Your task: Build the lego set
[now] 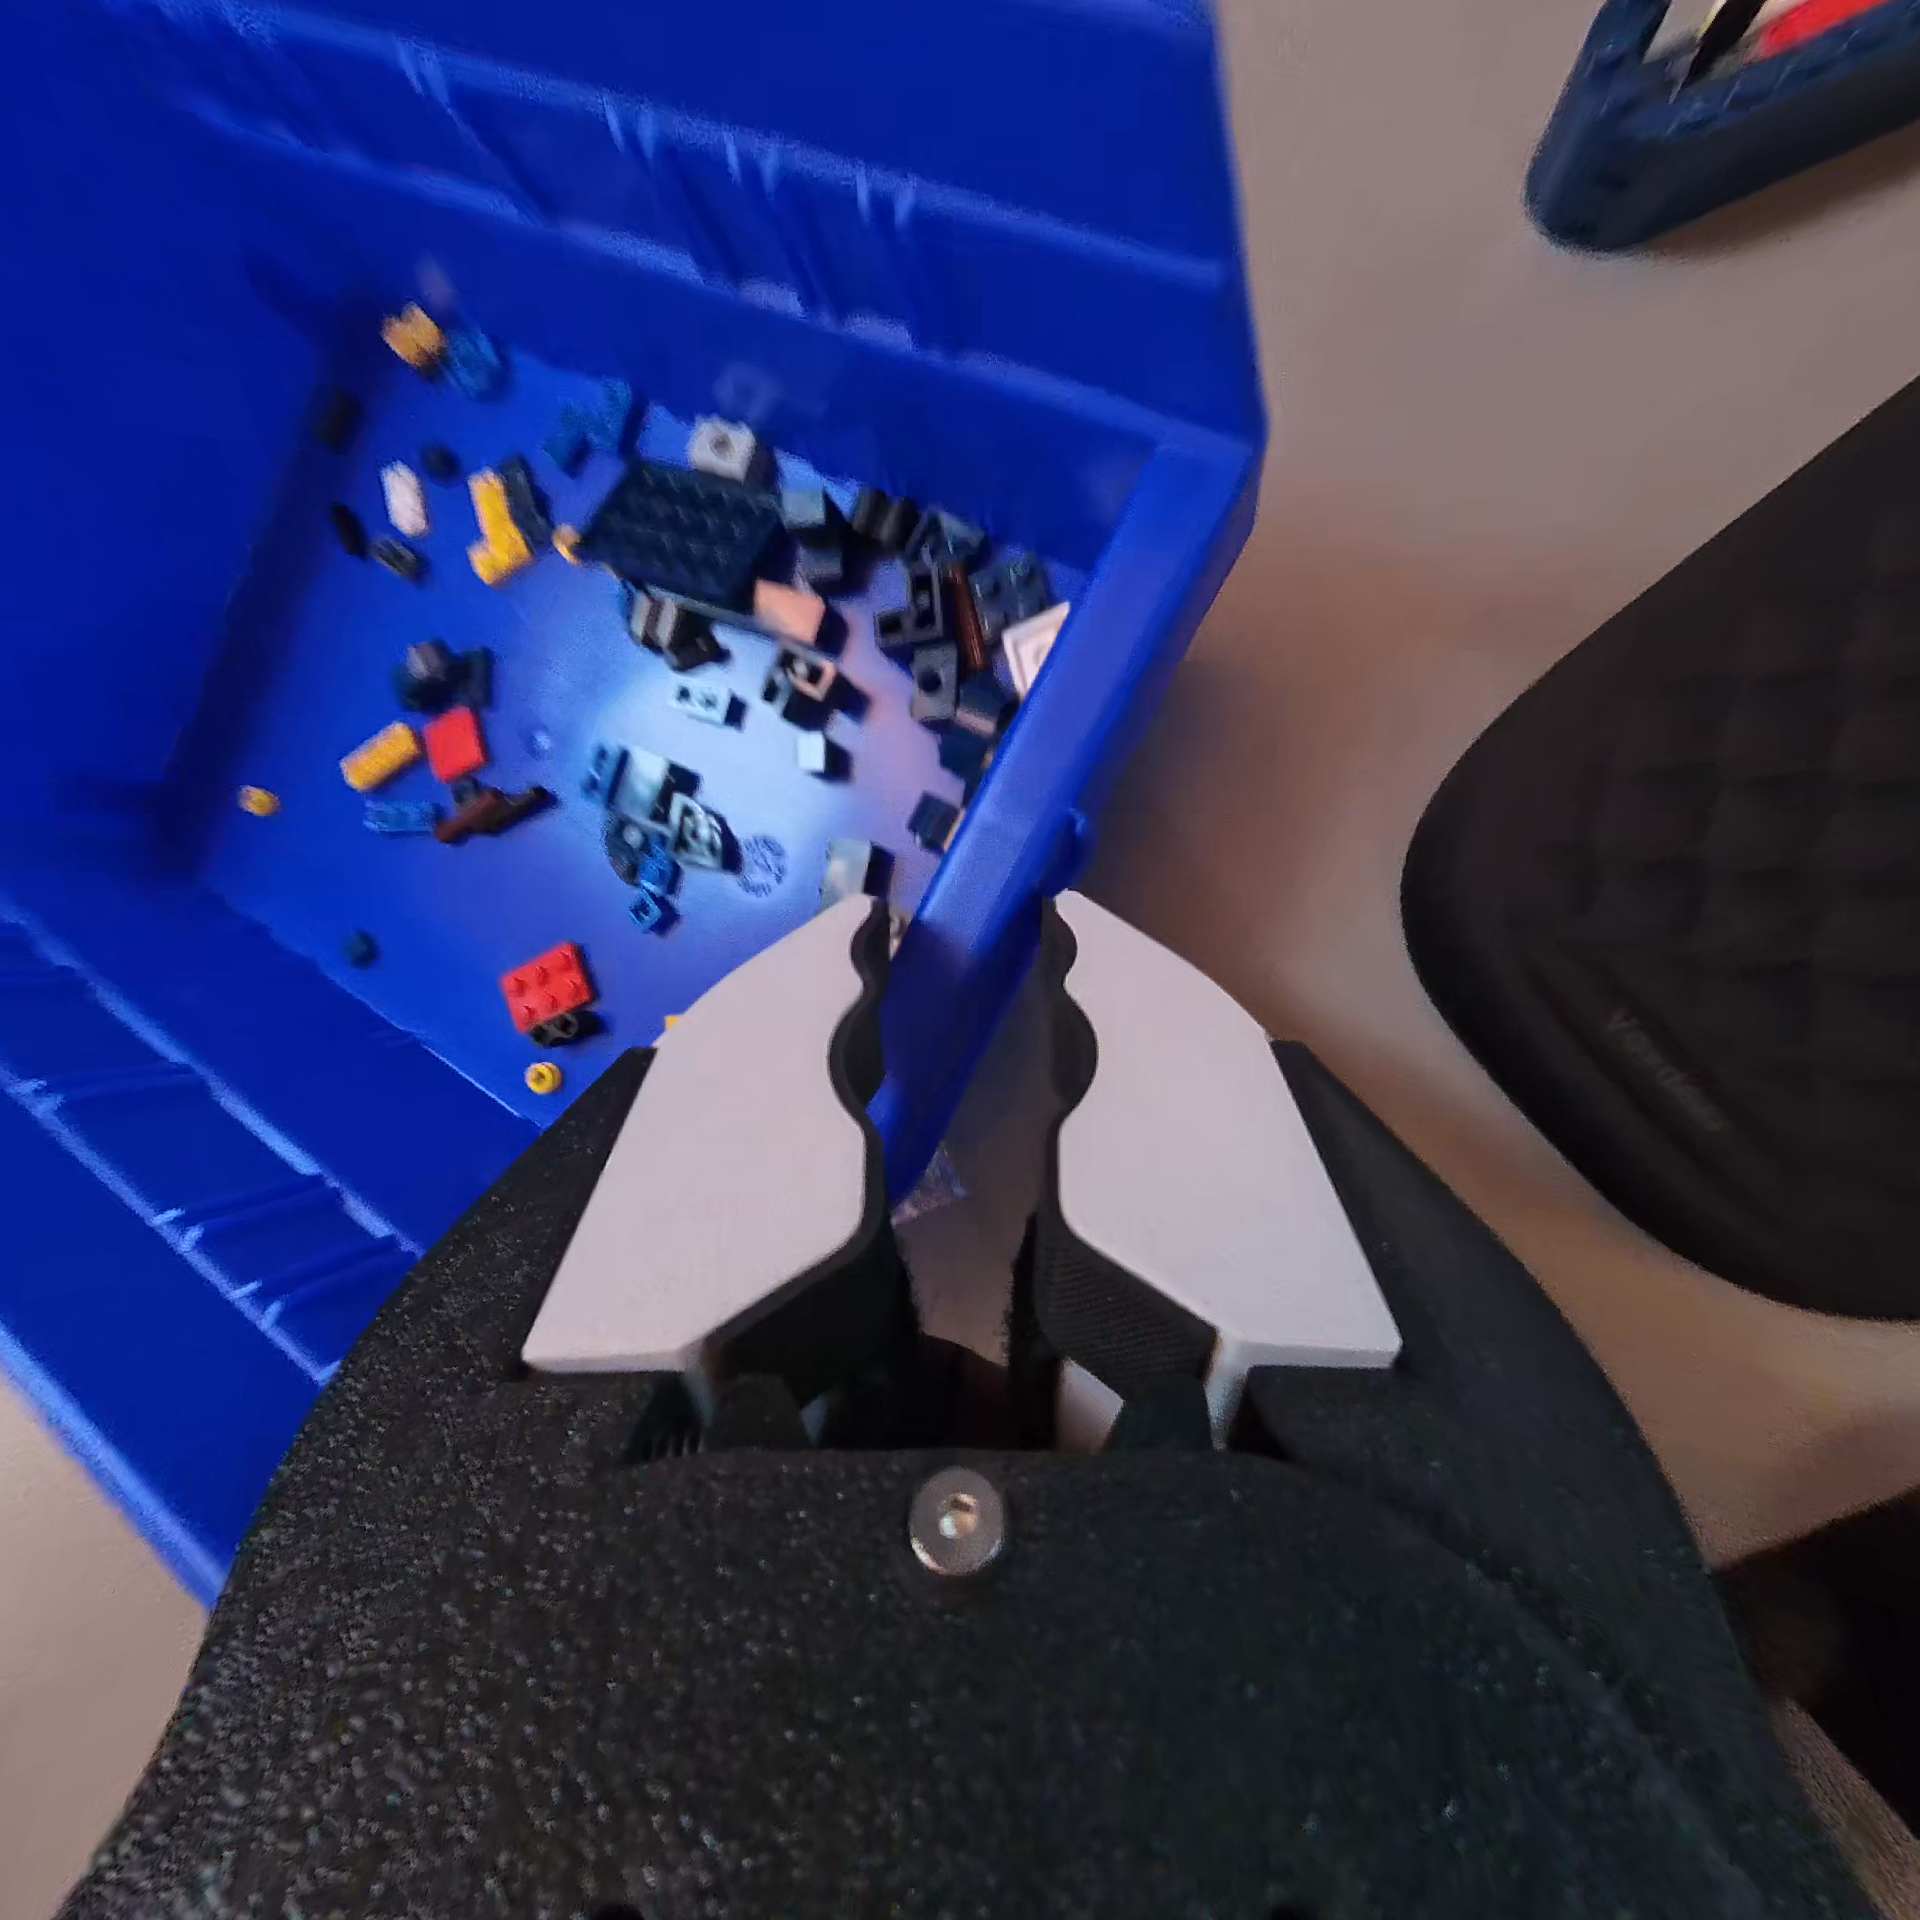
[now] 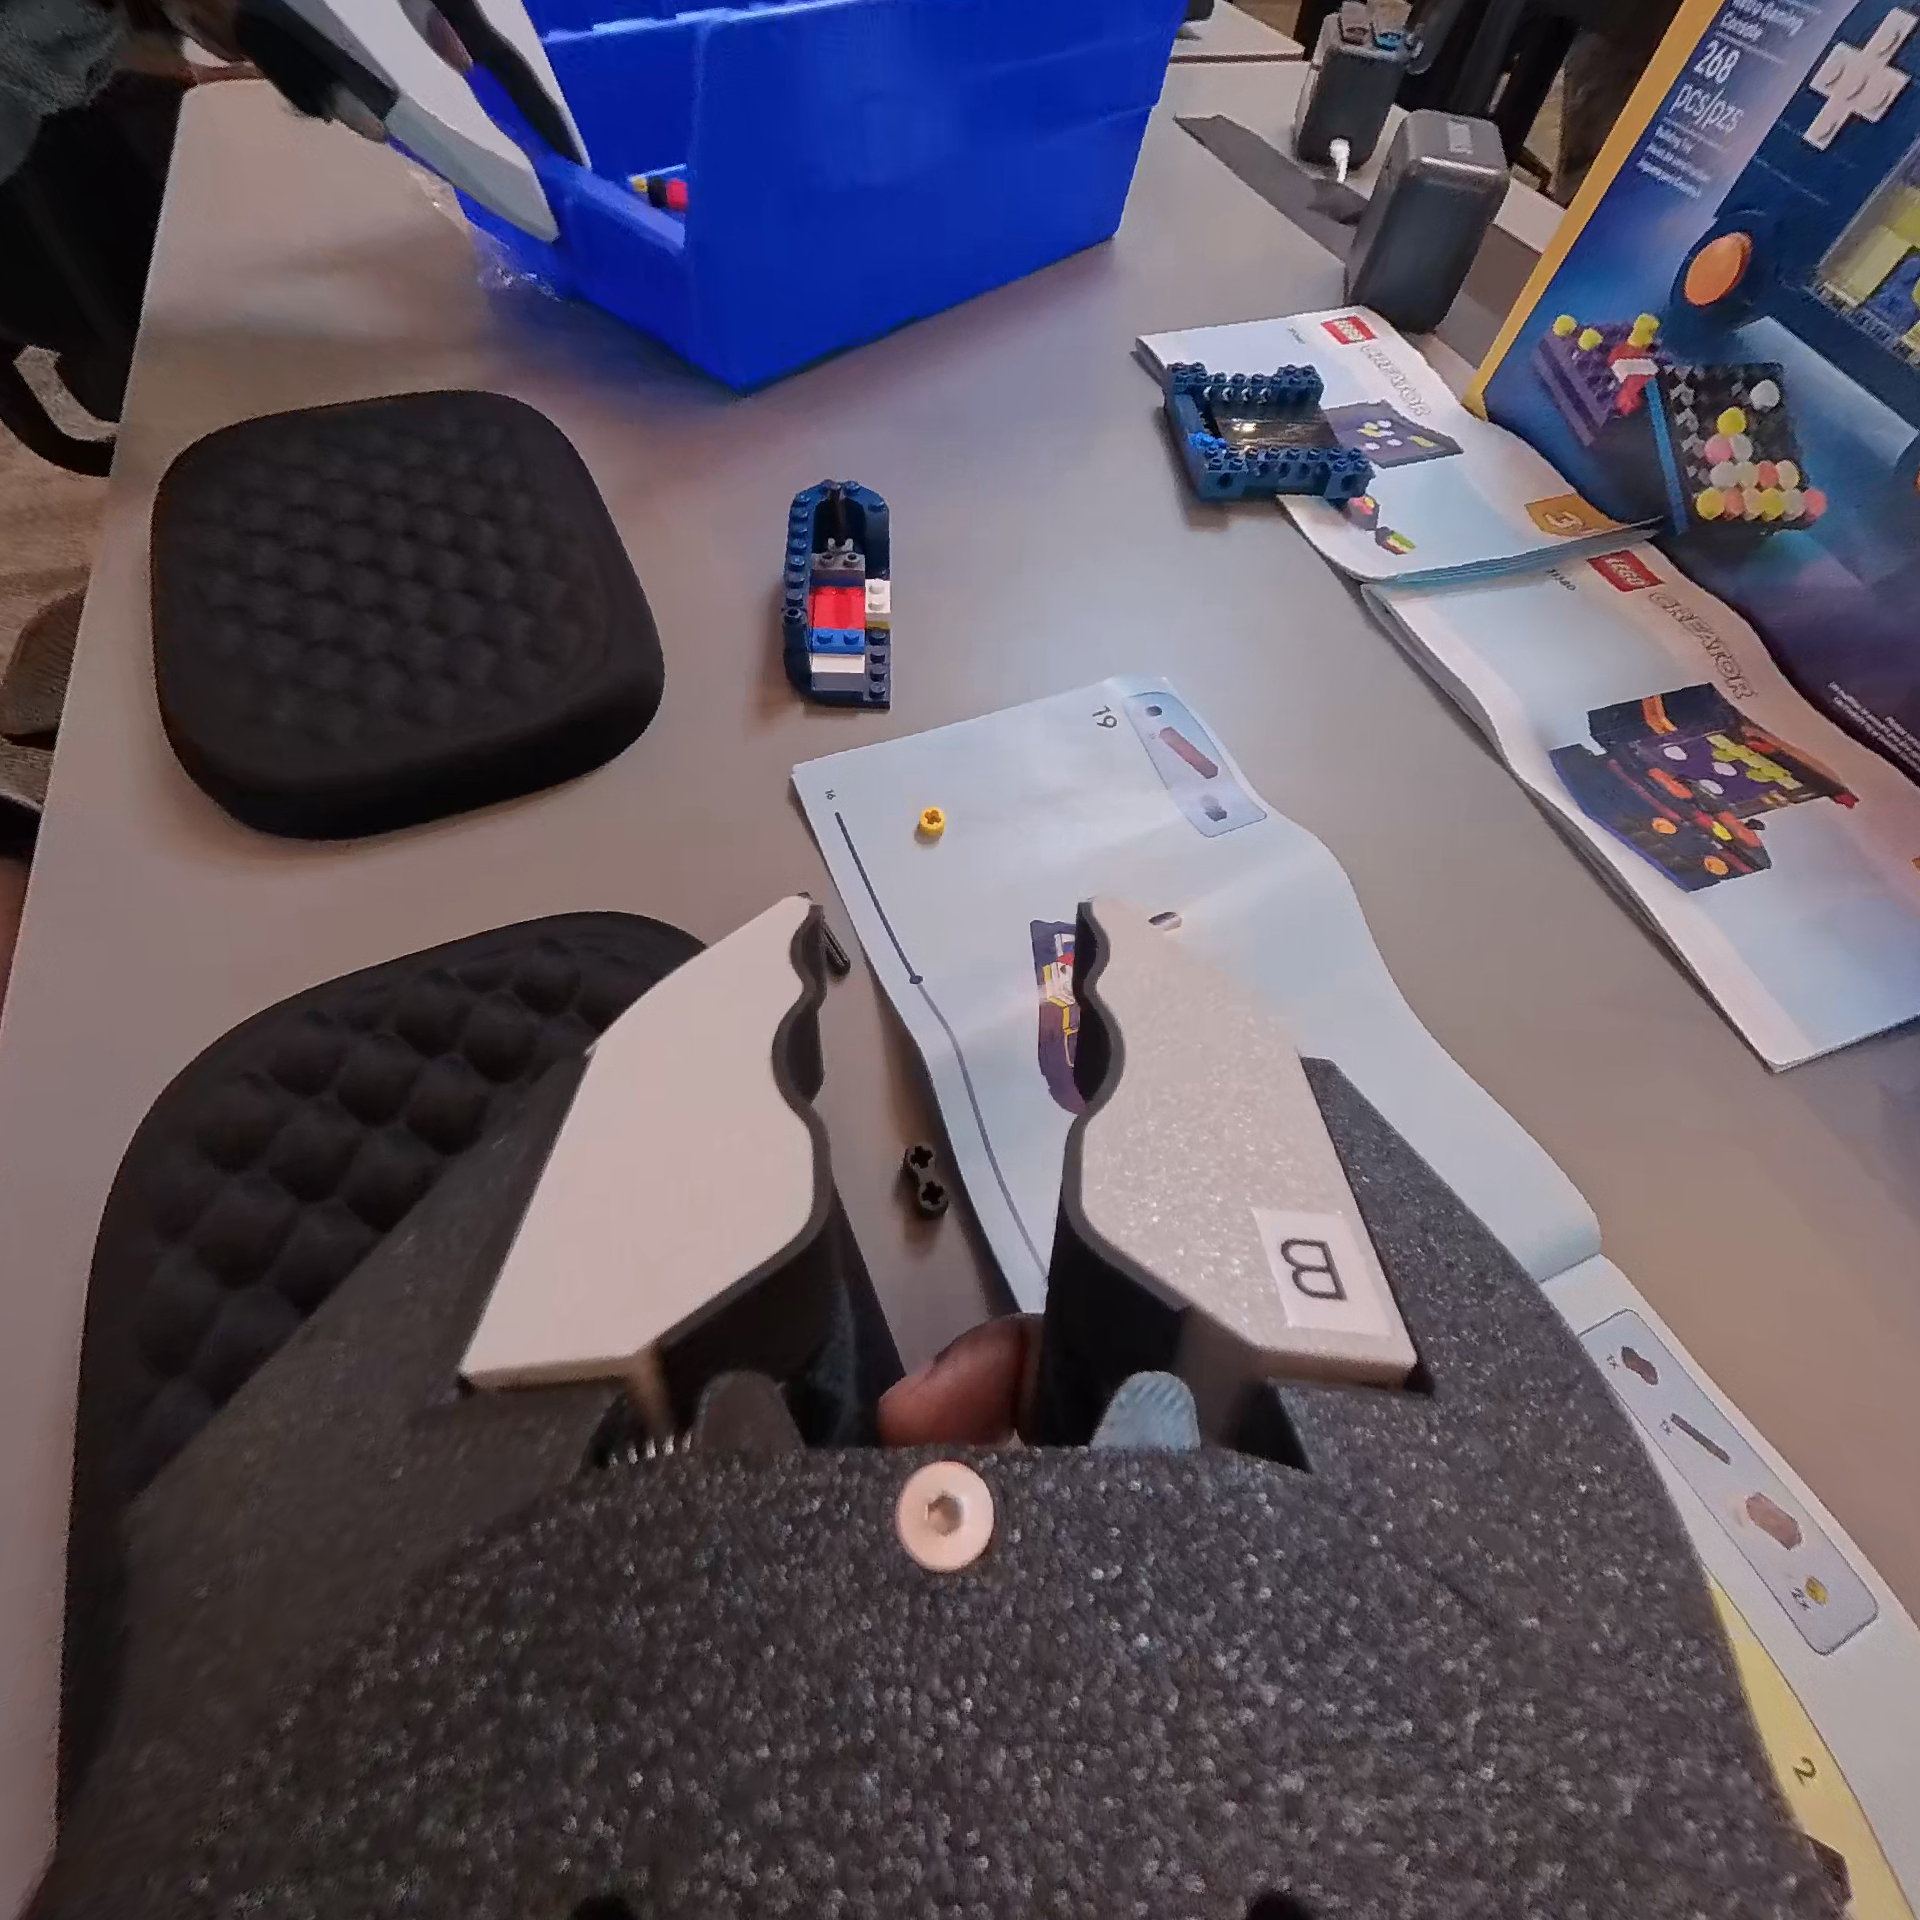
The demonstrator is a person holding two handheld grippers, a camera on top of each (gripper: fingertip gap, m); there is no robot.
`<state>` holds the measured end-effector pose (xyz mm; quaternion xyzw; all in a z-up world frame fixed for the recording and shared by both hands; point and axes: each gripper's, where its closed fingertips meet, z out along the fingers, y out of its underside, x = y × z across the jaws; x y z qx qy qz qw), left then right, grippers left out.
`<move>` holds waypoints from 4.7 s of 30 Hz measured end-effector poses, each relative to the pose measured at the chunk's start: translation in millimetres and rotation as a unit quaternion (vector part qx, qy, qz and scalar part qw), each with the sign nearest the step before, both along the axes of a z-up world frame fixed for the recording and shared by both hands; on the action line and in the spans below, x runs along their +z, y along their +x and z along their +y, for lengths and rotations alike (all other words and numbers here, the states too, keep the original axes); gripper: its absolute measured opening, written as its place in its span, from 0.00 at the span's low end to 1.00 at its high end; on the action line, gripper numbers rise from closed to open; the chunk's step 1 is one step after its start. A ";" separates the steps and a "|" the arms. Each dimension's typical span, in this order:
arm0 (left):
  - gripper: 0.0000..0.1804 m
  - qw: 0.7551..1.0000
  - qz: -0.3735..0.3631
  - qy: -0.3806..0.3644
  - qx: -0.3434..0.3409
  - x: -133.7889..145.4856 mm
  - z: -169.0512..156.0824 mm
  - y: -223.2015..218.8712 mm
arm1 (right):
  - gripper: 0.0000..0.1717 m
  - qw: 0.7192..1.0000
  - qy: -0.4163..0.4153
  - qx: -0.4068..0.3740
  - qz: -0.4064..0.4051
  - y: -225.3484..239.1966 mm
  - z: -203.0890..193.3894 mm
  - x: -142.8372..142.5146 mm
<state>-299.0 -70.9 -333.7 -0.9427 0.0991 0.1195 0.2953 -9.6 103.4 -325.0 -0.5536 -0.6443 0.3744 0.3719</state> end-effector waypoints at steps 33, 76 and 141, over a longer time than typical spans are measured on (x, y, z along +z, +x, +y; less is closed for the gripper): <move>0.81 0.836 -0.169 0.435 -0.289 125.2 138.3 219.4 | 0.86 0.919 0.020 -0.244 0.309 35.9 86.9 97.5; 0.44 0.806 -0.204 0.497 -0.250 110.2 152.2 184.0 | 0.19 0.977 0.006 -0.085 0.196 -6.8 33.0 44.2; 0.11 0.814 -0.138 0.517 -0.224 101.4 157.7 168.2 | 0.09 0.977 -0.038 -0.183 -0.100 7.1 67.0 -49.4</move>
